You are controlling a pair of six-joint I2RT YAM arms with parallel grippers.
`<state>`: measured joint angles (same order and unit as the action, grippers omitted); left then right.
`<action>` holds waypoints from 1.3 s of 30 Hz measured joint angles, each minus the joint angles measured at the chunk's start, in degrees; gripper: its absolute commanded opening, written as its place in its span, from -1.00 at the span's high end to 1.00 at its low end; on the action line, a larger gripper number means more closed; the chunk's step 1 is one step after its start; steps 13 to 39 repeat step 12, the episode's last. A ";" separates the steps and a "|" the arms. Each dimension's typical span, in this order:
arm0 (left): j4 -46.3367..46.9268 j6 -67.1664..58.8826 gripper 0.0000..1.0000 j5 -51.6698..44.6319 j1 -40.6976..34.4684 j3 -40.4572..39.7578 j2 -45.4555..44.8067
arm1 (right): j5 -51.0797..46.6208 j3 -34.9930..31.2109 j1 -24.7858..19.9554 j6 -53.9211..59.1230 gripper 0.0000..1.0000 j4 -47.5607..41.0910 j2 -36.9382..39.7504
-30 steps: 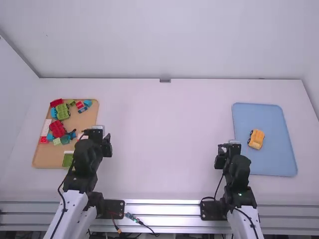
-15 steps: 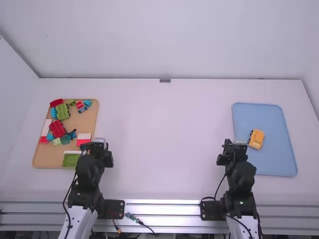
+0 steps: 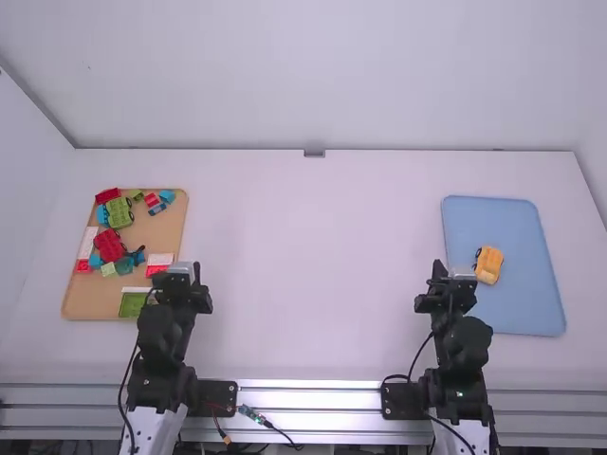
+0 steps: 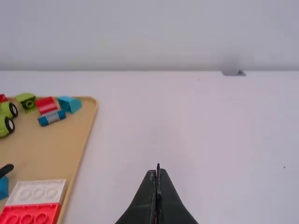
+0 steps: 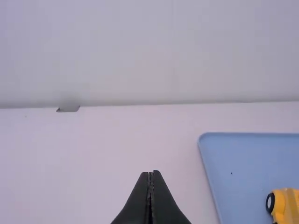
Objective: Assemble lego blocks to make yellow taxi
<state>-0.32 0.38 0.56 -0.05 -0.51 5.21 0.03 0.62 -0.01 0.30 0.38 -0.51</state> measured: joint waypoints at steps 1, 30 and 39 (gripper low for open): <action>-0.02 0.00 1.00 -0.02 0.00 0.00 -0.79 | -0.02 0.00 0.00 -0.04 1.00 0.00 -0.02; 0.00 0.00 1.00 -0.13 0.00 0.00 -4.74 | 0.04 0.00 0.00 0.09 1.00 -0.02 0.00; 0.00 0.00 1.00 -0.13 0.00 0.00 -4.74 | 0.04 0.00 0.00 0.09 1.00 -0.02 0.00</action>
